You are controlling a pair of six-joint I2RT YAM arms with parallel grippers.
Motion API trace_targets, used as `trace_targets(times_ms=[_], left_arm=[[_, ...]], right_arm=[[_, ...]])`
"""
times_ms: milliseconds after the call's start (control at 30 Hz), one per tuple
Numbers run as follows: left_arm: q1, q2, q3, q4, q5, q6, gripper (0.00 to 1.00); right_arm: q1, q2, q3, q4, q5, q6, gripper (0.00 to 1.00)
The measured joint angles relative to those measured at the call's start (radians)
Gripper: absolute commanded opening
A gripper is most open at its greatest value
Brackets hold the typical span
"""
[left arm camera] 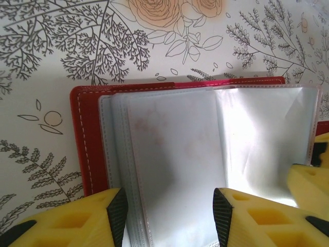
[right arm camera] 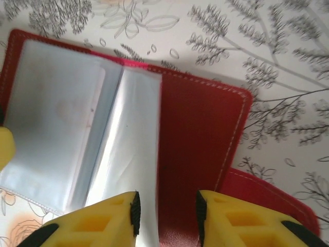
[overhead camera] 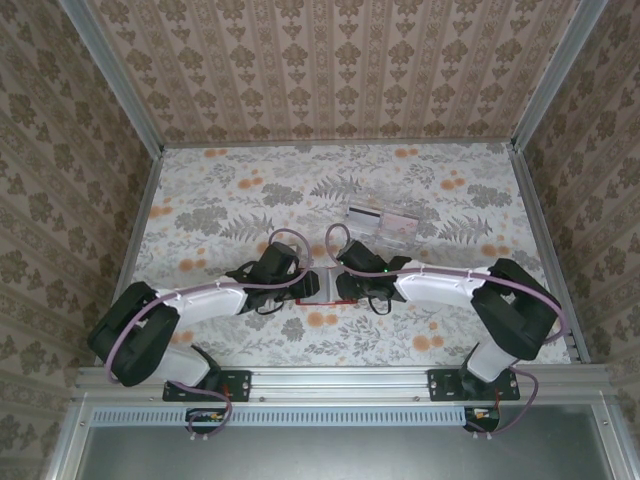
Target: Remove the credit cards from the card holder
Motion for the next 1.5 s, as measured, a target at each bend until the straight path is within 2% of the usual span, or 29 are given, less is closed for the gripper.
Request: trace_targets(times_ms=[300,467,600,1500], left_arm=[[-0.001,-0.003,0.000,-0.011,-0.003,0.000,0.51],[-0.005,-0.010,0.000,-0.011,-0.004,0.000,0.51],[-0.010,-0.011,0.000,-0.011,-0.003,0.000,0.51],[-0.015,-0.005,0.003,-0.054,-0.056,0.000,0.51]], right_arm=[[-0.034,0.037,-0.020,0.006,-0.006,0.027,0.36],[-0.038,0.067,-0.017,0.026,-0.011,0.038,0.27],[-0.039,0.067,-0.018,0.033,-0.021,0.048,0.24],[-0.039,0.067,-0.020,0.039,-0.029,0.052,0.23]])
